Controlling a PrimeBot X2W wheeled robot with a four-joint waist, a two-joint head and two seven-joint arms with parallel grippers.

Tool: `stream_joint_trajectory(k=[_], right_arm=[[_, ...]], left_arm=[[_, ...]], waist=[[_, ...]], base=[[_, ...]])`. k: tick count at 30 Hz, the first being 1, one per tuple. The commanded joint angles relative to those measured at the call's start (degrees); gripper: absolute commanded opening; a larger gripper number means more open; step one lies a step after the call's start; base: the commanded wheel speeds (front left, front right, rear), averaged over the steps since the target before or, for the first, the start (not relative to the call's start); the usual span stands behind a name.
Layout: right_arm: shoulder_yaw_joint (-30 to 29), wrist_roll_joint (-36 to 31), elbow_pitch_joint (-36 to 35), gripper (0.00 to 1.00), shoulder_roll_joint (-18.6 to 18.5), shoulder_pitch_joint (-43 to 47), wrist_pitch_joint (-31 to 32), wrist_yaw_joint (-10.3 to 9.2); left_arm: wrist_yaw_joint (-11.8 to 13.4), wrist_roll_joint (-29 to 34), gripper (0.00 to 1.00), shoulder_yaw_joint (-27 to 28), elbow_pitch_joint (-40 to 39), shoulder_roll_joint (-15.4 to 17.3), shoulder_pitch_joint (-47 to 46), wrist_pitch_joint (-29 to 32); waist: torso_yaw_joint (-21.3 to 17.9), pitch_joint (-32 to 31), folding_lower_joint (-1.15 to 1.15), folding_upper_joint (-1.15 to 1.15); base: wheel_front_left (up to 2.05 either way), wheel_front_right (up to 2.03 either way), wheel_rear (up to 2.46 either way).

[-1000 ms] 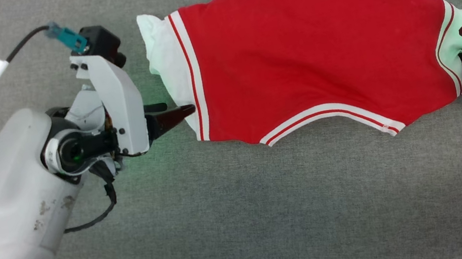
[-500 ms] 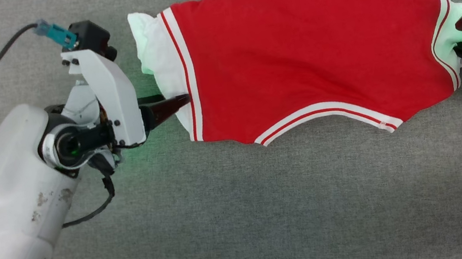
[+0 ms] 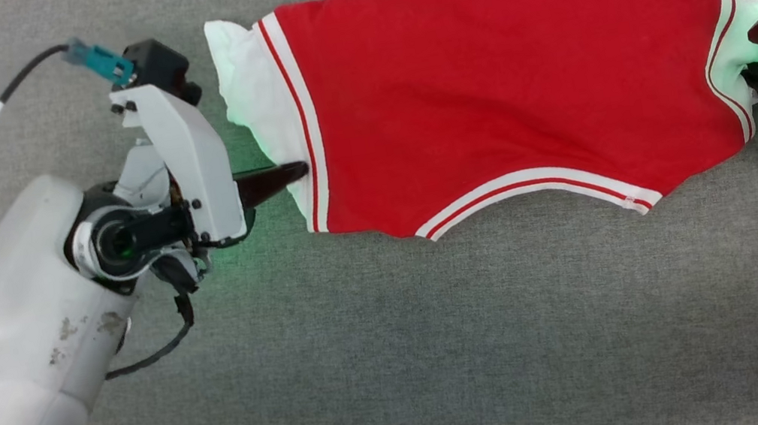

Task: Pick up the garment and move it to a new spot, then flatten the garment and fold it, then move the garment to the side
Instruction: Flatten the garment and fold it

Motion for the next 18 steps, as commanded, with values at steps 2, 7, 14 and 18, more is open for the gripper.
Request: stream_joint_trajectory(k=[2, 7, 14, 18], right_arm=[[1.10, 0.09, 2.96, 0.00, 1.88, 2.59, -0.65, -0.08], [-4.16, 1.61, 3.54, 0.00, 3.27, 3.28, -5.70, -0.07], [-14.25, 3.52, 1.32, 0.00, 2.77, 5.25, -10.57, -0.07], [-19.86, 4.09, -1.13, 0.00, 3.06, 5.96, -11.07, -0.07]], left_arm=[[-0.09, -1.54, 0.00, 0.72, -0.64, 0.25, 0.55, -1.03], [-0.09, -2.47, 0.00, 2.24, -3.30, 1.52, 1.04, -5.04], [-0.10, -4.32, 0.00, 6.00, -10.76, 5.50, 2.14, -10.04], [-0.10, -5.89, 0.00, 8.73, -13.44, 6.75, 1.78, -12.56]], waist=[[-0.11, -0.42, 0.00, 0.00], [-0.73, -2.47, 0.00, 0.00], [-1.93, -6.06, 0.00, 0.00], [-2.41, -6.31, 0.00, 0.00]], base=[[0.00, 0.00, 0.00], [0.00, 0.00, 0.00], [0.00, 0.00, 0.00], [0.00, 0.00, 0.00]])
